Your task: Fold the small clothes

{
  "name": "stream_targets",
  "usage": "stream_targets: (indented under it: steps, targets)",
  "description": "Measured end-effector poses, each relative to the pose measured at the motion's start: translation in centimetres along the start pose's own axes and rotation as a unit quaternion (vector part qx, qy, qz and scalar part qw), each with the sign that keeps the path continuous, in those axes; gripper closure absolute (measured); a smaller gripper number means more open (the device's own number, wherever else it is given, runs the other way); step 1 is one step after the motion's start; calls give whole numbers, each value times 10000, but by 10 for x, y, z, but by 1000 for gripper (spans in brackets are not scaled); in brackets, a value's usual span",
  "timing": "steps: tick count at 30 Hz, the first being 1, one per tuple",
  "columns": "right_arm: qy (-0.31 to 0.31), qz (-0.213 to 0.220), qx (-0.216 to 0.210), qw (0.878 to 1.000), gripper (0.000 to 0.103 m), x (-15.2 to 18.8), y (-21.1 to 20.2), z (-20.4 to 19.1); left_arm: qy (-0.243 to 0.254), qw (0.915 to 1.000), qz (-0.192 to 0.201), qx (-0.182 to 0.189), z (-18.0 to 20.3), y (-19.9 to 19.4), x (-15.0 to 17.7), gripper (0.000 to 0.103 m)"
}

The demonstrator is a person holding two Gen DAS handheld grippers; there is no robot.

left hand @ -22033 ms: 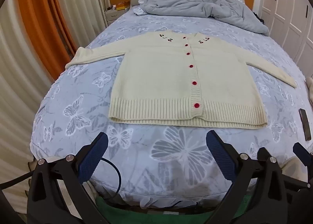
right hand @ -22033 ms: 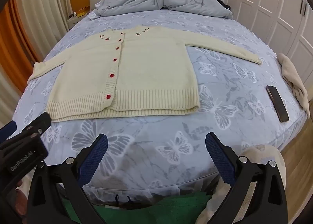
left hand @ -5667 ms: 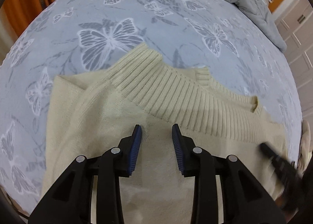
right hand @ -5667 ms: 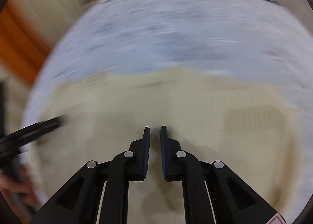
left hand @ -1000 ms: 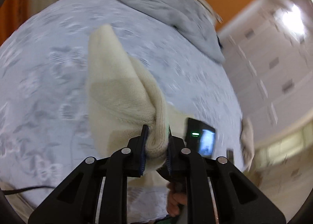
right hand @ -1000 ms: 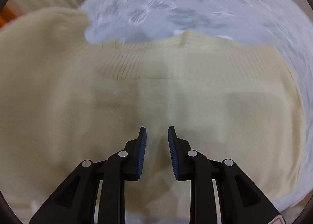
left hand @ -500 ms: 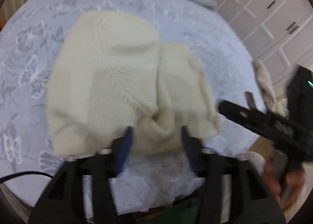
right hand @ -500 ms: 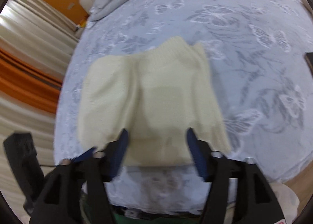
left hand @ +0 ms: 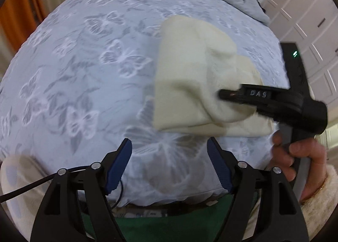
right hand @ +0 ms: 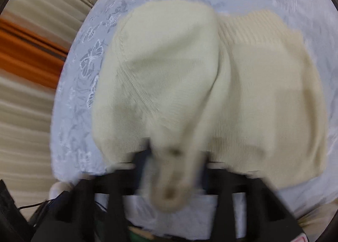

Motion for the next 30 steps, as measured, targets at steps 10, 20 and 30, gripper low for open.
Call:
stream_targets:
  steps: [10, 20, 30]
  targets:
    - [343, 1247, -475, 9905, 83, -46, -129, 53, 327, 9992, 105, 180, 26, 0, -8, 27]
    - [1435, 393, -164, 9887, 78, -29, -57, 151, 1314, 9912, -102, 107, 89, 50, -26, 19]
    - [1388, 666, -1333, 9791, 83, -59, -124, 115, 1625, 9858, -285, -323, 91, 90, -44, 81]
Point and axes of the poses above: each gripper's, at about its wrist camera, not at the fingertips, and y roughly the way its jaws point, z to its right, x to its underside, the point moved 9 cm from there along y, roughly the way its jaws point, and after that the axes turned 15 degrees about y, right-handed, at the moved point
